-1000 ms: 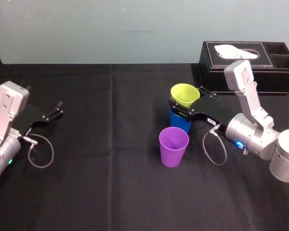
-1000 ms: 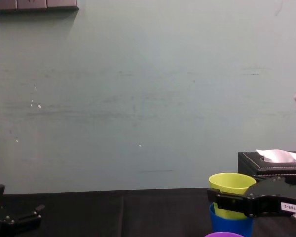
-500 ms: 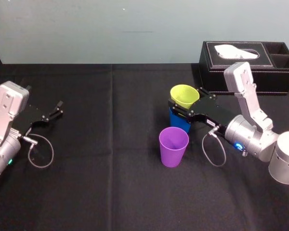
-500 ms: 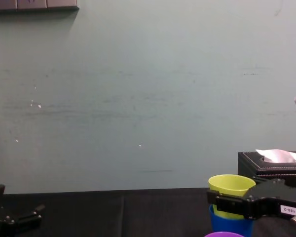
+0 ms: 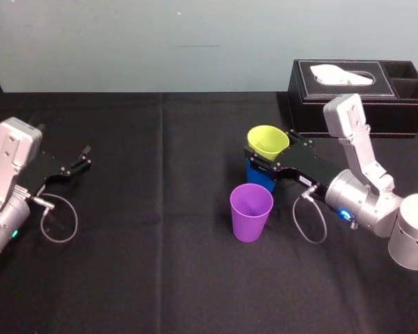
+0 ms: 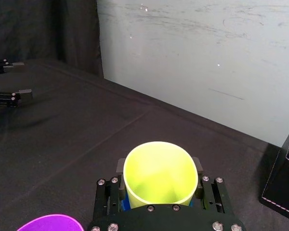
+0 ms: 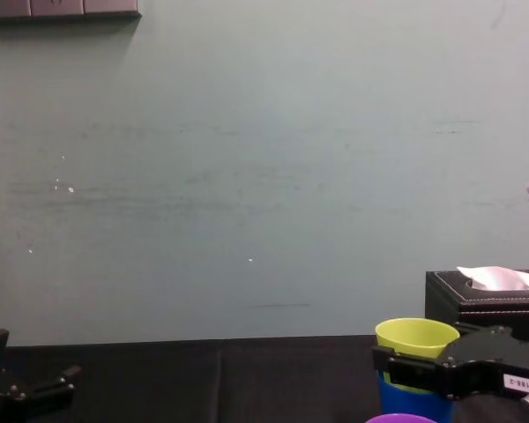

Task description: Stack the three plastic cups sequentially using one hand.

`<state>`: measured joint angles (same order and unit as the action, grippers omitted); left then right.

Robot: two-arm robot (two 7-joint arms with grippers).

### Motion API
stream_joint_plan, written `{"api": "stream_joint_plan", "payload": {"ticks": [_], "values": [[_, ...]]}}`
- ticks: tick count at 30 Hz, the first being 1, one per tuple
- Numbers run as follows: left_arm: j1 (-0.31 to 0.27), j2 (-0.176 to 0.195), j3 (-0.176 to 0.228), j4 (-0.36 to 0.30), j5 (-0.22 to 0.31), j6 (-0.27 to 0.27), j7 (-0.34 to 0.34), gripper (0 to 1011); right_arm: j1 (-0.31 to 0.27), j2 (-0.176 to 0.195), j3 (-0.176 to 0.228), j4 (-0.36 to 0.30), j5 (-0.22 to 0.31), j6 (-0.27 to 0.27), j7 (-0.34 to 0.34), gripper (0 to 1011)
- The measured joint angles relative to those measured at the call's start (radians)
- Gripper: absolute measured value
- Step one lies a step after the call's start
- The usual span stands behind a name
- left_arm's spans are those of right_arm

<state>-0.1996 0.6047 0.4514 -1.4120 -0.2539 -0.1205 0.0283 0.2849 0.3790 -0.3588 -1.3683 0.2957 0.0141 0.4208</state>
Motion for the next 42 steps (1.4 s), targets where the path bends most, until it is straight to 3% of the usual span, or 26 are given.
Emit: {"api": "stream_joint_plan", "payload": {"ticks": [10, 19, 28, 37, 42], "values": [[0.000, 0.000, 0.000, 0.000, 0.000, 0.000, 0.000, 1011, 0.000, 0.000, 0.000, -0.001, 0.000, 0.000, 0.000, 763], [0.000, 0.000, 0.000, 0.000, 0.000, 0.000, 0.000, 1011, 0.000, 0.001, 0.000, -0.001, -0.001, 0.001, 0.001, 989], [0.000, 0.000, 0.000, 0.000, 0.000, 0.000, 0.000, 1011, 0.001, 0.002, 0.000, -0.004, 0.002, 0.001, 0.006, 1004], [0.000, 0.000, 0.000, 0.000, 0.000, 0.000, 0.000, 1011, -0.016, 0.020, 0.015, -0.067, 0.010, -0.011, 0.011, 1004], [0.000, 0.000, 0.000, 0.000, 0.000, 0.000, 0.000, 1011, -0.045, 0.044, 0.031, -0.127, 0.026, 0.009, 0.012, 1004]]}}
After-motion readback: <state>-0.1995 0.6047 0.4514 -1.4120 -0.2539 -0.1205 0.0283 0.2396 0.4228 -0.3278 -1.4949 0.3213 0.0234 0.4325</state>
